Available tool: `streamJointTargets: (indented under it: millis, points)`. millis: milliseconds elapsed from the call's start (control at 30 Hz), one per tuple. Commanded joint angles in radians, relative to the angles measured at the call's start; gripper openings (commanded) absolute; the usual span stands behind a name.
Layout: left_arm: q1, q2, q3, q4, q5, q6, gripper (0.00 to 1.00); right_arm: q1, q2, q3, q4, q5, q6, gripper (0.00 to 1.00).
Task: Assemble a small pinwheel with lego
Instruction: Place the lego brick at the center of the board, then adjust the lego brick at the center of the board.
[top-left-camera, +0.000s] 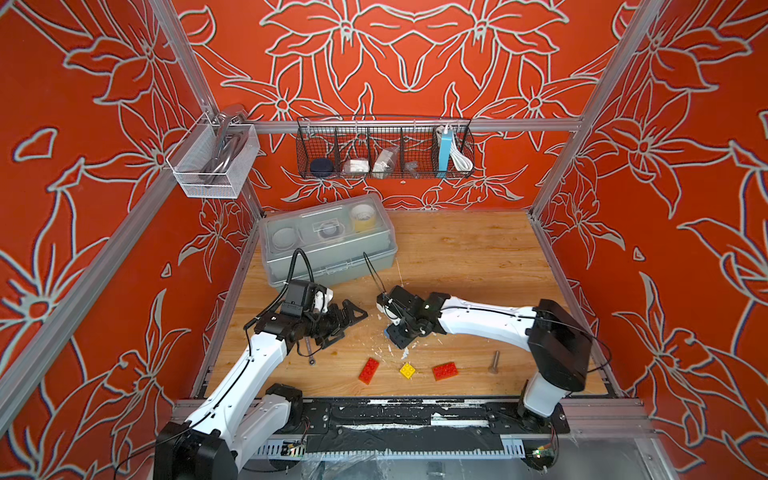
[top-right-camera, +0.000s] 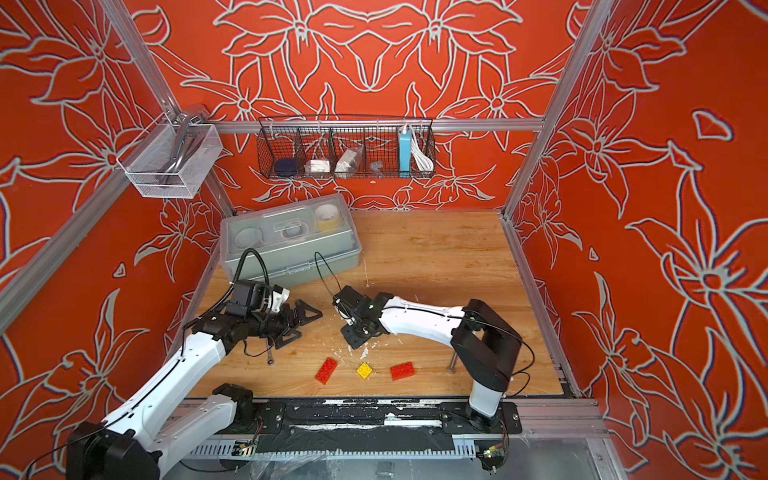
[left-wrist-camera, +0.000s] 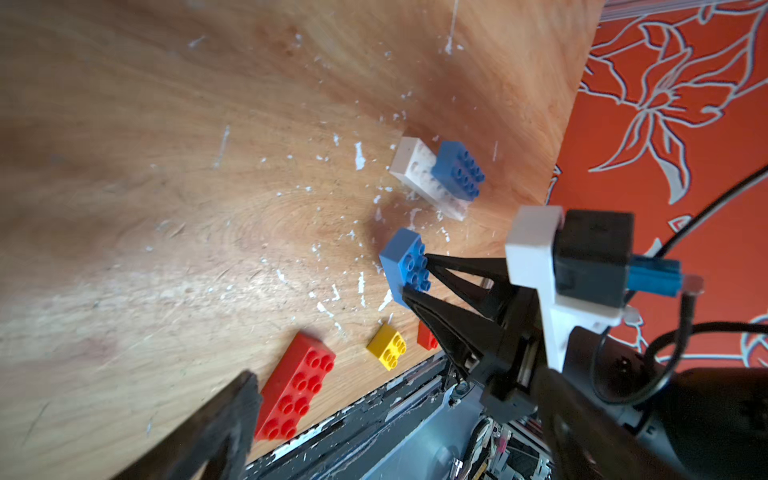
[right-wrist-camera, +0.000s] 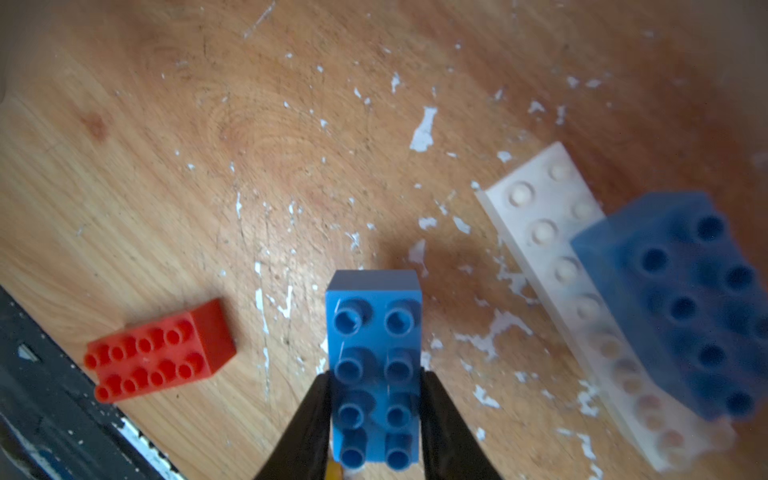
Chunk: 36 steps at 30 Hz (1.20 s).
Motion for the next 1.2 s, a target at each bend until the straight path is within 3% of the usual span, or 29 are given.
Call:
streamJointTargets:
  millis: [0,200,333,567,733,933,1167]
  points:
    - [0.013,-0.015,0.019,-0.065,-0.042,0.019,0.98,0.009,0.06,0.062,0.002,-0.032,0.045,0.36]
    - [0.016,0.007,0.014,-0.068,-0.07,0.019,0.94,0.021,0.116,0.109,0.003,-0.038,0.063,0.47]
    - [-0.001,-0.009,-0.054,0.049,-0.055,-0.101,0.88,0.022,0.075,0.082,0.008,-0.03,0.067,0.53]
    - [-0.147,0.127,-0.094,0.24,-0.07,-0.297,0.87,-0.009,-0.185,-0.127,0.074,0.022,0.057,0.53]
    - [-0.246,0.227,-0.063,0.293,-0.183,-0.367,0.82,-0.081,-0.328,-0.35,0.187,-0.024,0.096,0.53]
    - [-0.284,0.328,-0.022,0.311,-0.255,-0.405,0.79,-0.186,-0.389,-0.497,0.294,-0.105,0.114,0.51]
    - [-0.321,0.392,0.0,0.347,-0.321,-0.462,0.74,-0.262,-0.36,-0.536,0.38,-0.16,0.096,0.5]
